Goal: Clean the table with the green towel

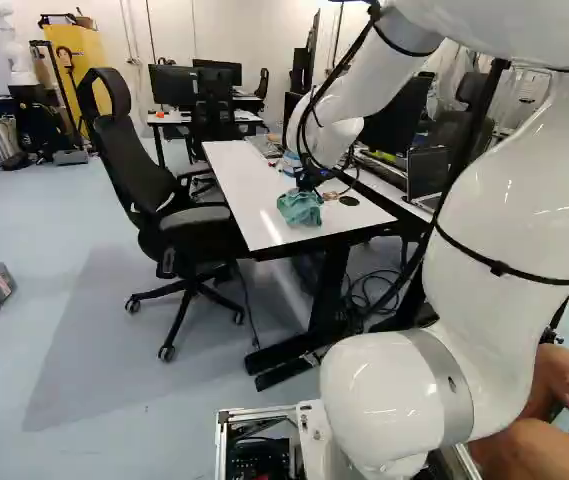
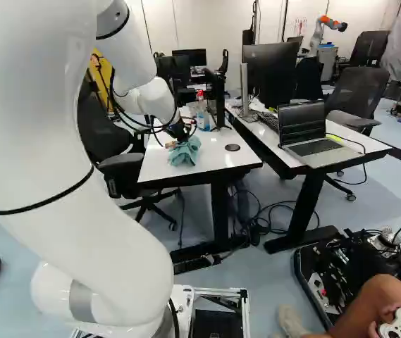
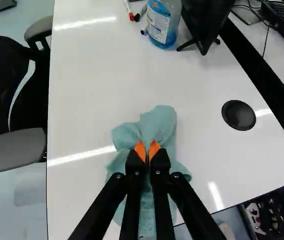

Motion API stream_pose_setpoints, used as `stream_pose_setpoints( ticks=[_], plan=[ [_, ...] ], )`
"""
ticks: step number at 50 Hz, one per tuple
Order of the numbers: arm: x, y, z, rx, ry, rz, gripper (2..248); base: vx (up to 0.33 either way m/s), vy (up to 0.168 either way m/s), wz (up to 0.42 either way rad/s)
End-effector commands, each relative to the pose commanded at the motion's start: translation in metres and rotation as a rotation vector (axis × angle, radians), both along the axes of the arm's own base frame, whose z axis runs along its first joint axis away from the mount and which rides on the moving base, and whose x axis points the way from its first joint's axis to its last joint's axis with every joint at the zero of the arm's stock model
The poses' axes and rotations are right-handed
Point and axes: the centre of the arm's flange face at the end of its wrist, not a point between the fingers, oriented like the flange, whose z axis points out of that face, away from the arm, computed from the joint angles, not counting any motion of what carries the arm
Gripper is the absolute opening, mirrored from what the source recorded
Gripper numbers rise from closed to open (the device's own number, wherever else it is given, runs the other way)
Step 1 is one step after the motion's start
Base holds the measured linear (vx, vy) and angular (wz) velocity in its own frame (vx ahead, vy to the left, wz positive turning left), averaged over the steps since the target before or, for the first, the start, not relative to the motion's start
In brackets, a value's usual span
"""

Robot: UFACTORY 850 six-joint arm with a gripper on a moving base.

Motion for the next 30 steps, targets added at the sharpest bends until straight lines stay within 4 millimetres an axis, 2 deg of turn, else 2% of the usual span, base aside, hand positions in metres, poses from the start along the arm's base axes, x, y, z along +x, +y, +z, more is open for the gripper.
stream_pose_setpoints(
  ticks=[30],
  plan=[
    [0.019,-0.049,0.0,0.0,-0.005,-0.097,28,0.0,0.0,0.0]
  ],
)
